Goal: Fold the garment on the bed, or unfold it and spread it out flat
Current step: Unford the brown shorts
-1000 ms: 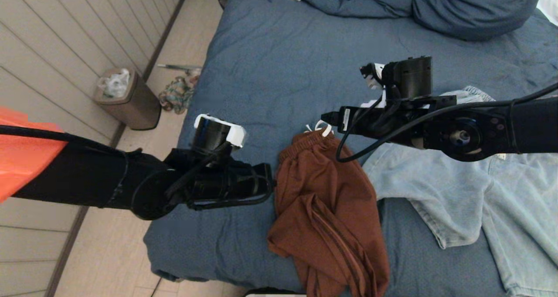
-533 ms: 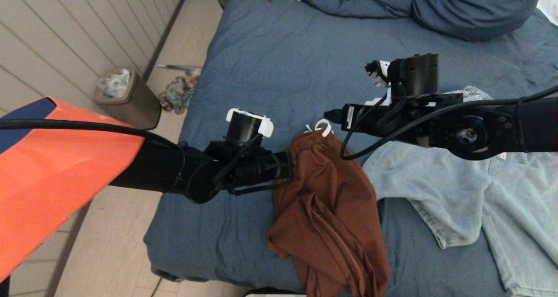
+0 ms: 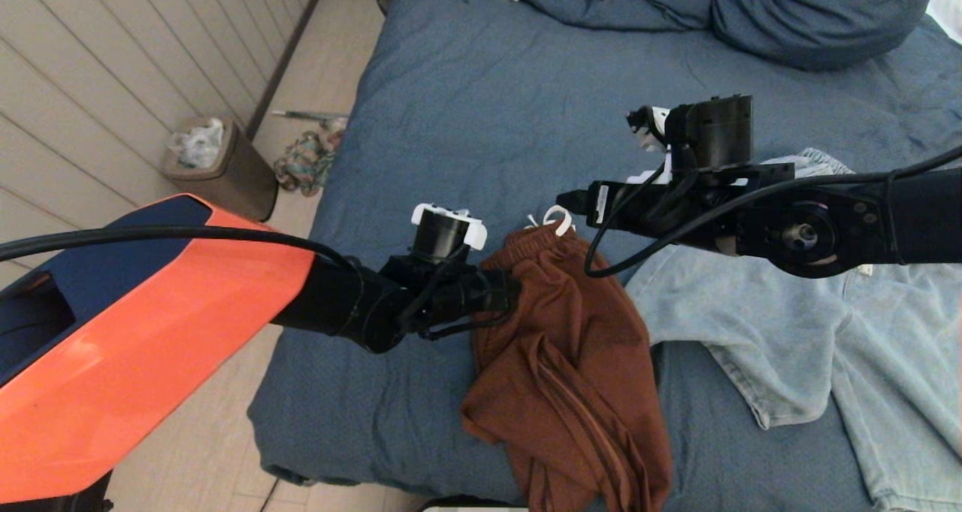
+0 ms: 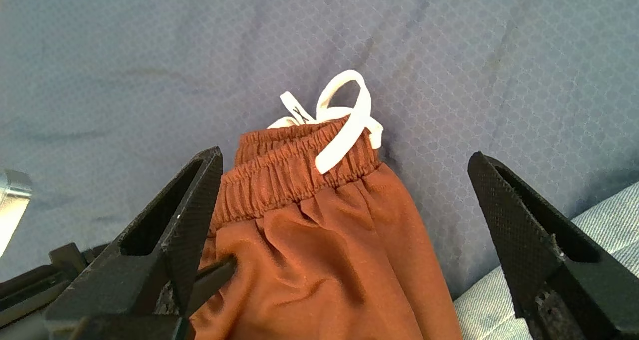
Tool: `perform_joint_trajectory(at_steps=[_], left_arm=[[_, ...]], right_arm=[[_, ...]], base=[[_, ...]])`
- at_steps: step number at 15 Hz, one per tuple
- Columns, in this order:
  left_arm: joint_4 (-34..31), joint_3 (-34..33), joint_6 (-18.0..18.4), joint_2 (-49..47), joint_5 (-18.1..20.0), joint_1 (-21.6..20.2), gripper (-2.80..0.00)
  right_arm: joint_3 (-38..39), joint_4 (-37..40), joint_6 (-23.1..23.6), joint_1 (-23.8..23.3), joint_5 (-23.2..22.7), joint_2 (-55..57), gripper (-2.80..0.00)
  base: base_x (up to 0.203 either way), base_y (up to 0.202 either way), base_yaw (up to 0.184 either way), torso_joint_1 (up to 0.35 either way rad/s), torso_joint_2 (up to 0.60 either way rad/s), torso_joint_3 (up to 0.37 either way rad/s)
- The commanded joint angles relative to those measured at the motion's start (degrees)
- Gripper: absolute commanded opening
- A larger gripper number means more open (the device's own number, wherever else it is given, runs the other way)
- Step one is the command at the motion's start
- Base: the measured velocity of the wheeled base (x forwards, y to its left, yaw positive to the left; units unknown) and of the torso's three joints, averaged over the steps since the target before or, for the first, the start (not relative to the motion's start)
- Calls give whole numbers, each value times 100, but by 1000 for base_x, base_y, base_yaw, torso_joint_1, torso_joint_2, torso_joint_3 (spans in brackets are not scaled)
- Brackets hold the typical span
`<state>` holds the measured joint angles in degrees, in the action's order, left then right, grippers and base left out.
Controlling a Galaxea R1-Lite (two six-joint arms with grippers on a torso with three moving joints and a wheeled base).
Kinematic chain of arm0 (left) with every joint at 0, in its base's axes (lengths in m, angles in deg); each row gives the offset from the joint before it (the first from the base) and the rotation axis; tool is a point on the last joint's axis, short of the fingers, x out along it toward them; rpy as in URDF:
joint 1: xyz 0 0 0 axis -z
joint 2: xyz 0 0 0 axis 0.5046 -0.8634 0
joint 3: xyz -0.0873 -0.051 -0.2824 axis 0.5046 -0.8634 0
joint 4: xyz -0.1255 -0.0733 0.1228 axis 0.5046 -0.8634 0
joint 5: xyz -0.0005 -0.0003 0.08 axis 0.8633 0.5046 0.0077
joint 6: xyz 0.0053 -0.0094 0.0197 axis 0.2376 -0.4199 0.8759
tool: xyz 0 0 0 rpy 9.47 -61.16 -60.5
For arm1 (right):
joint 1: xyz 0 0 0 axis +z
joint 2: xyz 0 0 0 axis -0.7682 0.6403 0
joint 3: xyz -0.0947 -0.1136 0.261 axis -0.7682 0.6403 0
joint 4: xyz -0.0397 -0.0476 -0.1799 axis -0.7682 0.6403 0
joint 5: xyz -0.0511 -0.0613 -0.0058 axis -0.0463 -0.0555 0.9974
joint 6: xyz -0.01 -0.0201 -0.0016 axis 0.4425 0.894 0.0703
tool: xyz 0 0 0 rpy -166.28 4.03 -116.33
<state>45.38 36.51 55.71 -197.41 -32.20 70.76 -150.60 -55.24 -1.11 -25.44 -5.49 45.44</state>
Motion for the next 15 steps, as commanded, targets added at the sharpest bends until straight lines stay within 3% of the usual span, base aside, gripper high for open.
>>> perform_joint_trajectory(at_steps=[1, 2, 10, 15], left_arm=[[12, 67, -19, -112, -86, -3, 0], [3, 58, -19, -111, -86, 6, -280], [9, -5, -54, 512, -80, 0, -280], [-54, -1044, -7, 2063, -57, -55, -280]], right_arm=[[2, -10, -11, 4, 4, 1, 0], [2, -10, -11, 2, 3, 1, 0], [-8, -10, -11, -14, -5, 27, 0], [-33, -1, -20, -5, -5, 159, 0]], base=[[0, 0, 0, 0, 0, 0], [0, 0, 0, 0, 0, 0], [0, 0, 0, 0, 0, 0], [0, 0, 0, 0, 0, 0]])
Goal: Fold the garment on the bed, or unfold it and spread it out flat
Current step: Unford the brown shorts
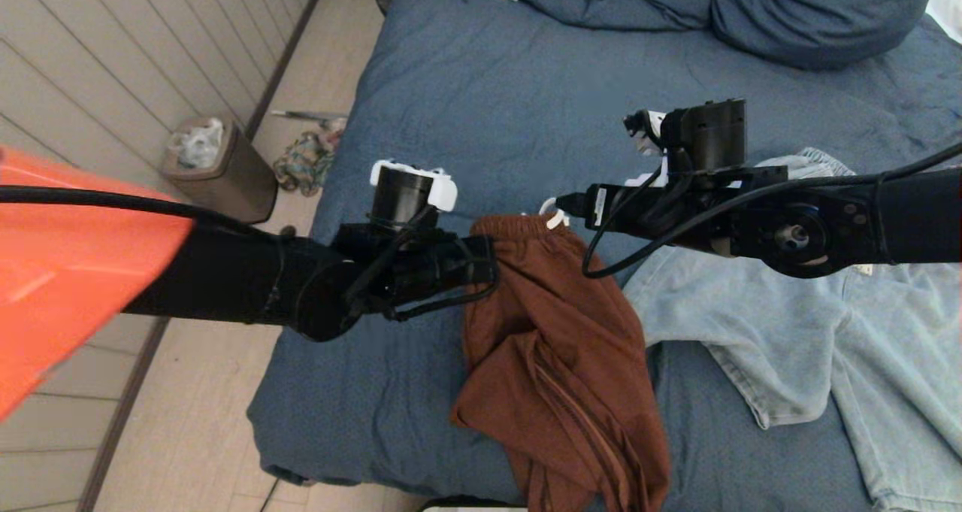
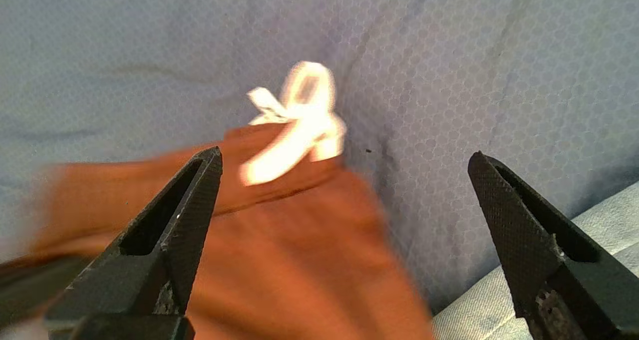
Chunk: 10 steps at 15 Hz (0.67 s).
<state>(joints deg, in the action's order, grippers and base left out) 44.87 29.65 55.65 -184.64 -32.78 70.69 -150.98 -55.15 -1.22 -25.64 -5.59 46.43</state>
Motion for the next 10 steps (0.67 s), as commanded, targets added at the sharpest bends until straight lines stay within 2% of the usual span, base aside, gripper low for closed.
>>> perform_joint_trajectory(at_steps=[1, 3, 5, 7, 10], left_arm=[[-26, -701, 66, 1166, 19, -159, -280], [-60, -1397, 204, 1844, 159, -494, -280], [-125, -2054, 368, 2389, 477, -859, -280], [-161, -2585, 748, 2650, 793, -1169, -280], [-139, -3257, 1252, 2794, 882, -1387, -280]], right_arm=[[11, -10, -9, 21, 6, 69, 0], [13, -6, -17, 23, -3, 89, 0], [-4, -10, -20, 32, 6, 194, 0], [-13, -19, -35, 54, 11, 329, 0], [2, -13, -44, 94, -3, 386, 0]], base=[[0, 0, 0, 0, 0, 0], [0, 0, 0, 0, 0, 0], [0, 0, 0, 0, 0, 0], [0, 0, 0, 0, 0, 0], [0, 0, 0, 0, 0, 0]])
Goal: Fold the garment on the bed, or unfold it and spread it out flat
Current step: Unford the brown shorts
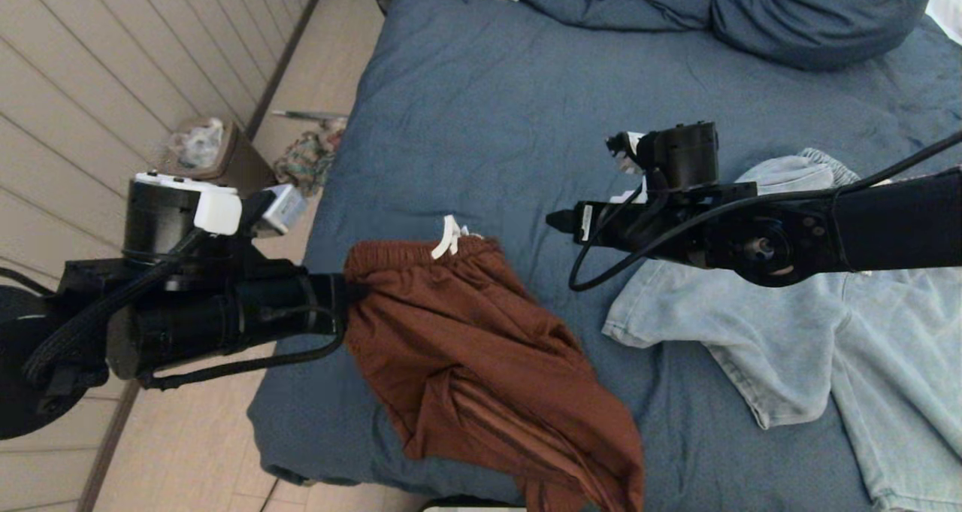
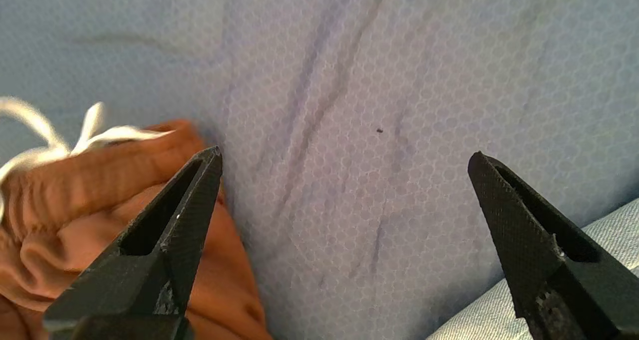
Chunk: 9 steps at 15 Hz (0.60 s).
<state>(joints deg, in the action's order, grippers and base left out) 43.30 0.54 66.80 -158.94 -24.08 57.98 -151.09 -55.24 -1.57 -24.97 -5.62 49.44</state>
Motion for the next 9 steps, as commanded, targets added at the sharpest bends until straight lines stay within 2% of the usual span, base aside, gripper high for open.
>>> perform_joint_trajectory(at_steps=[1, 2, 5, 9], left_arm=[[29, -537, 273, 225, 23, -162, -280], [34, -701, 391, 212, 78, -187, -280], [-14, -1040, 784, 183, 562, -298, -280], [-5, -1413, 1168, 85, 631, -298, -280]], right_arm=[[25, -1, -19, 72, -9, 133, 0], [24, -1, -31, 186, -1, 228, 0], [-50, -1, -37, 508, 9, 432, 0], [-377, 40, -24, 921, 18, 778, 0]], base=[[0, 0, 0, 0, 0, 0], [0, 0, 0, 0, 0, 0], [0, 0, 0, 0, 0, 0], [0, 0, 0, 0, 0, 0]])
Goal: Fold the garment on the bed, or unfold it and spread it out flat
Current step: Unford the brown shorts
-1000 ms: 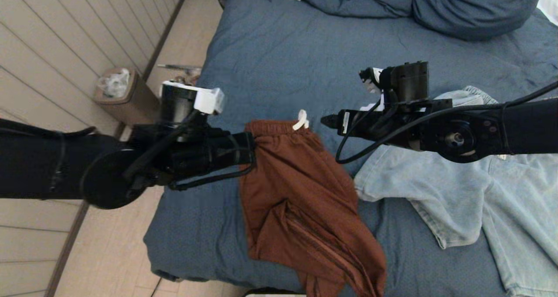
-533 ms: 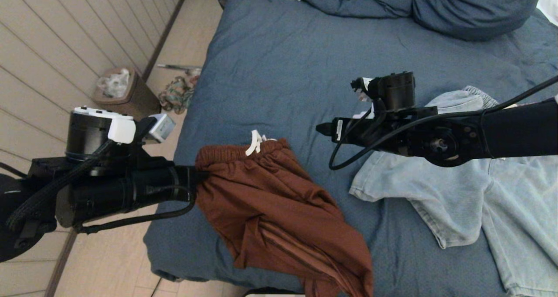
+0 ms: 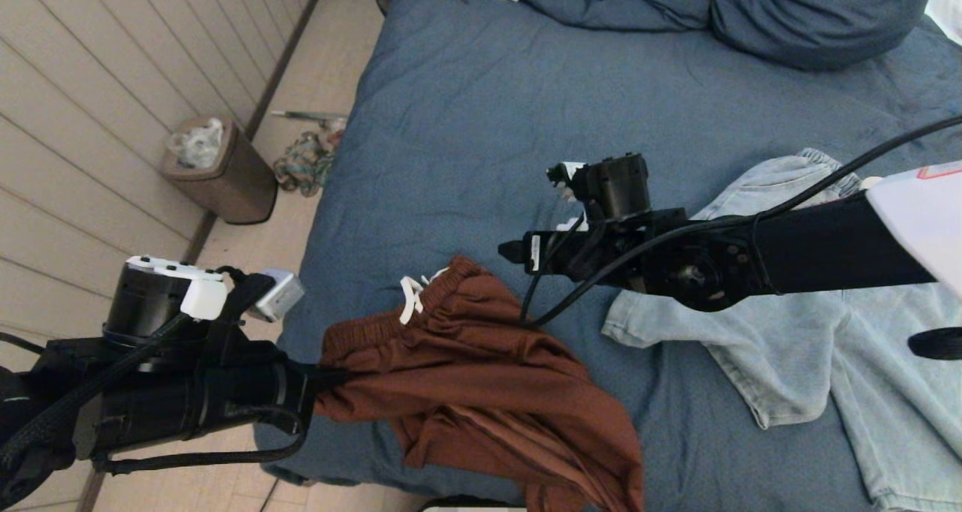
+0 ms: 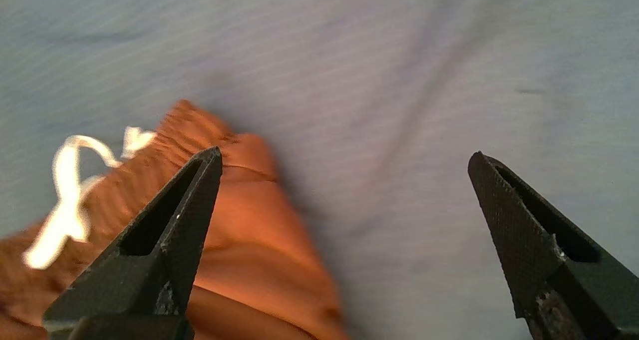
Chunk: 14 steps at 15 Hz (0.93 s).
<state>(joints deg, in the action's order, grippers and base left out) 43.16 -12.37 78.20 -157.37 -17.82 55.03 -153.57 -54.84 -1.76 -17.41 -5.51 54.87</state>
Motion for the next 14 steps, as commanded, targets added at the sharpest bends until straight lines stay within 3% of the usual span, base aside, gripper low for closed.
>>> perform_joint_trajectory(at_steps=[1, 7, 9, 14], left_arm=[[47, -204, 65, -105, 5, -3, -280], [68, -432, 61, -178, 81, -3, -280], [78, -425, 42, -178, 323, -11, -280], [85, -406, 34, -187, 357, -11, -280]], right_arm=[[-250, 3, 0, 277, 13, 370, 0], [-798, 273, 28, 825, 15, 974, 0], [-826, 274, 28, 853, 7, 1070, 0], [-829, 243, 49, 912, 29, 1276, 0]], base=[[0, 0, 0, 0, 0, 0], [0, 0, 0, 0, 0, 0], [0, 0, 0, 0, 0, 0], [0, 0, 0, 0, 0, 0]])
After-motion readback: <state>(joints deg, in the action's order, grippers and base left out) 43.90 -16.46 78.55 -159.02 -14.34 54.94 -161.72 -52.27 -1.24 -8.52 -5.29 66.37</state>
